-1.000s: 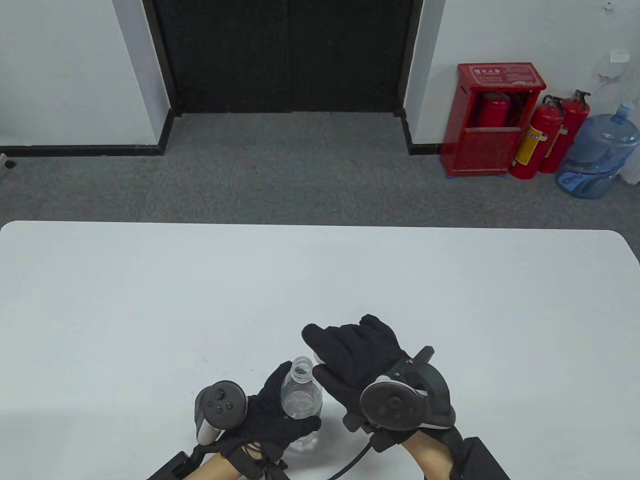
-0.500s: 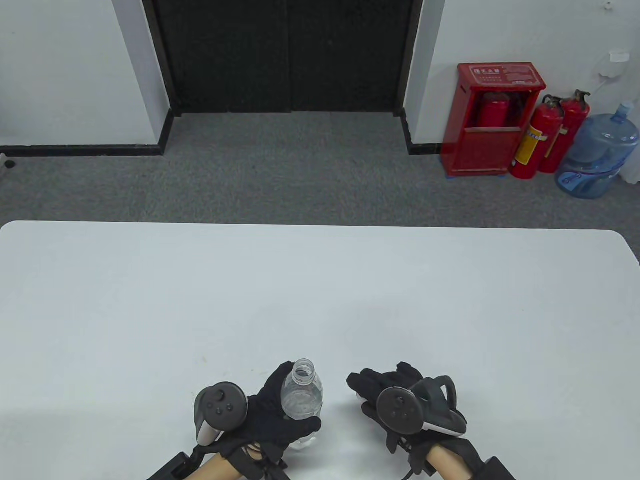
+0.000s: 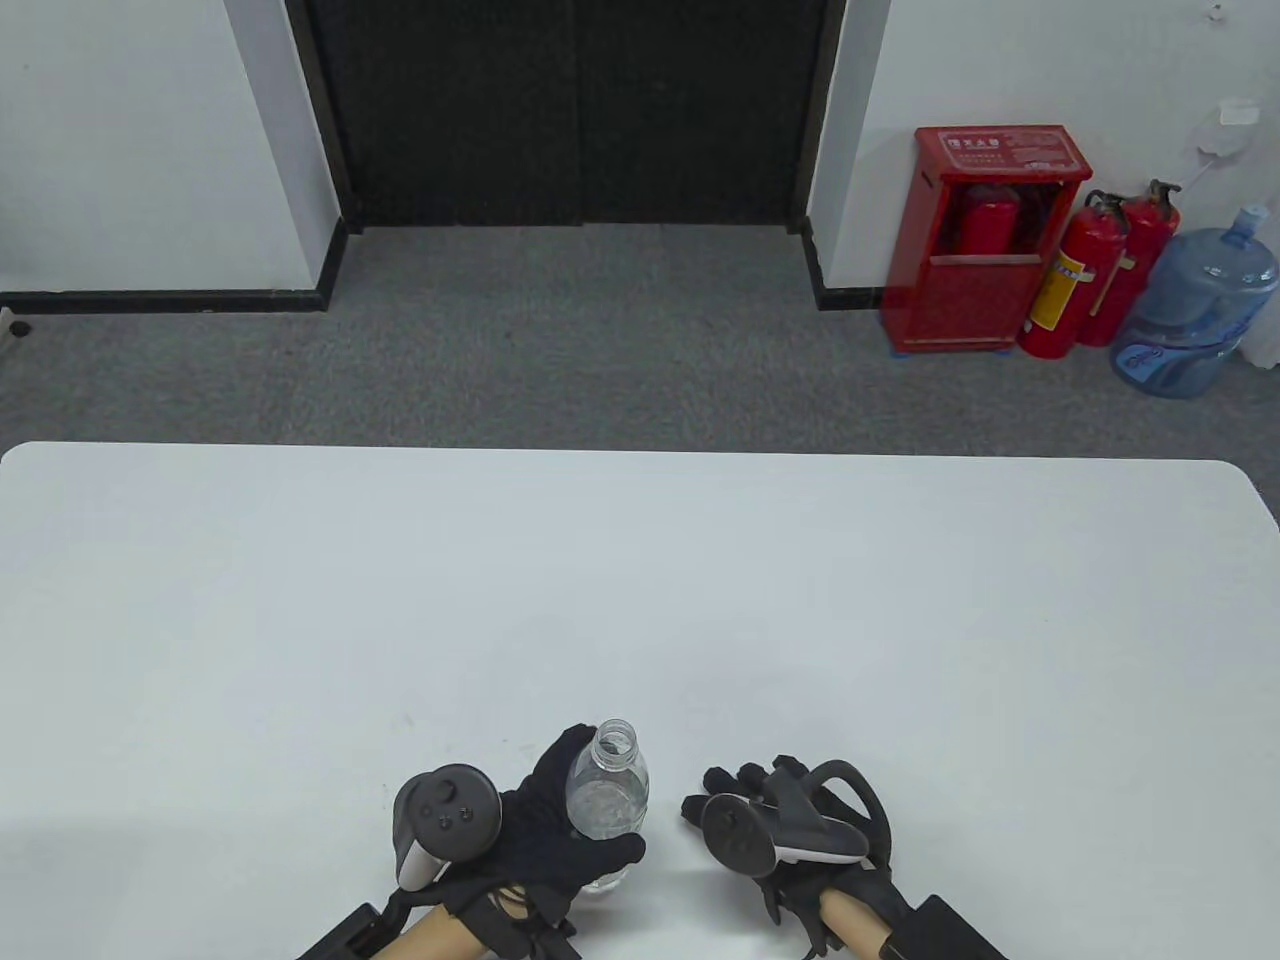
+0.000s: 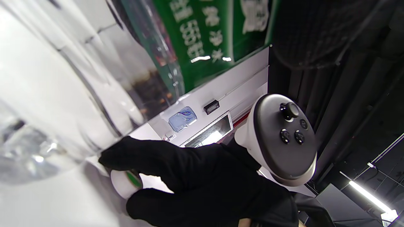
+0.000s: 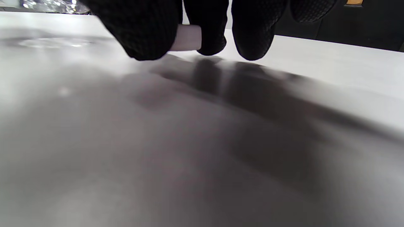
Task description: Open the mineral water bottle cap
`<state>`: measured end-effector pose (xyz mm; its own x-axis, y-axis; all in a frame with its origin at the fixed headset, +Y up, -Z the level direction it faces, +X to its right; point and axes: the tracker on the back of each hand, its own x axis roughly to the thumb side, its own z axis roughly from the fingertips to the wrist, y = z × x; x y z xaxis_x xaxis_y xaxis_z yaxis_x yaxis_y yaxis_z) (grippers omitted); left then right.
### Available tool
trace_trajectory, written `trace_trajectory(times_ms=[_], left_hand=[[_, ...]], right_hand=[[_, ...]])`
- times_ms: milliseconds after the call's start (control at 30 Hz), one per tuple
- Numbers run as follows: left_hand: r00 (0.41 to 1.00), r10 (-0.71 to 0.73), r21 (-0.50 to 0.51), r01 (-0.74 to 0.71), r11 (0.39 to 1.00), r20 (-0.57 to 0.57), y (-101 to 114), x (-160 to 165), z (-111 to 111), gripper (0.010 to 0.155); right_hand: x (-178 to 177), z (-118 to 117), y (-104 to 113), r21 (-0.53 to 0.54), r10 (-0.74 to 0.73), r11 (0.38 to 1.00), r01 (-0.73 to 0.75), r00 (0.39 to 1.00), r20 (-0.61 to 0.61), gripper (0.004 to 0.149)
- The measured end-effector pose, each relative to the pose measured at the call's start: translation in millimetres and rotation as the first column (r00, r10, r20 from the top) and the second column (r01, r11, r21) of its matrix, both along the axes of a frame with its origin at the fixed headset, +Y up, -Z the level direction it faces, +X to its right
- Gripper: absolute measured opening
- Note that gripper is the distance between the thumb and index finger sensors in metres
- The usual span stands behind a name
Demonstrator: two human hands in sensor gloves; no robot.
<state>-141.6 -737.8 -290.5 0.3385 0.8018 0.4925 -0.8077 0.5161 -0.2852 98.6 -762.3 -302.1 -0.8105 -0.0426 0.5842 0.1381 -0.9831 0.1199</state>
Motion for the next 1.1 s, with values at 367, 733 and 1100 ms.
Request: trace_trajectory(times_ms=[367,733,1100], left_hand=[[1.0,0.005,-0.003,-0.005,1.0,0.006,-0.6,-0.3,0.0,0.098],[1.0,0.014,0.014,-0.014,1.0,0.011,2.6,-0.4,1.2,0.098],[1.0,0.014,0.028,-0.014,1.0,0.02,2.6,-2.1,1.1,0.098]], right_hand=[[2.6,-1.2,-1.1,0.032,-0.021,0.999,0.02,1.0,0.02,0.066],[32.7,10.5,44.6,0.167,-0.348,0.928,0.332,0.934,0.078,0.074],[49.6,26.3,70.9,0.212,-0.496,0.854,0.476,0.867,0.049,0.075]])
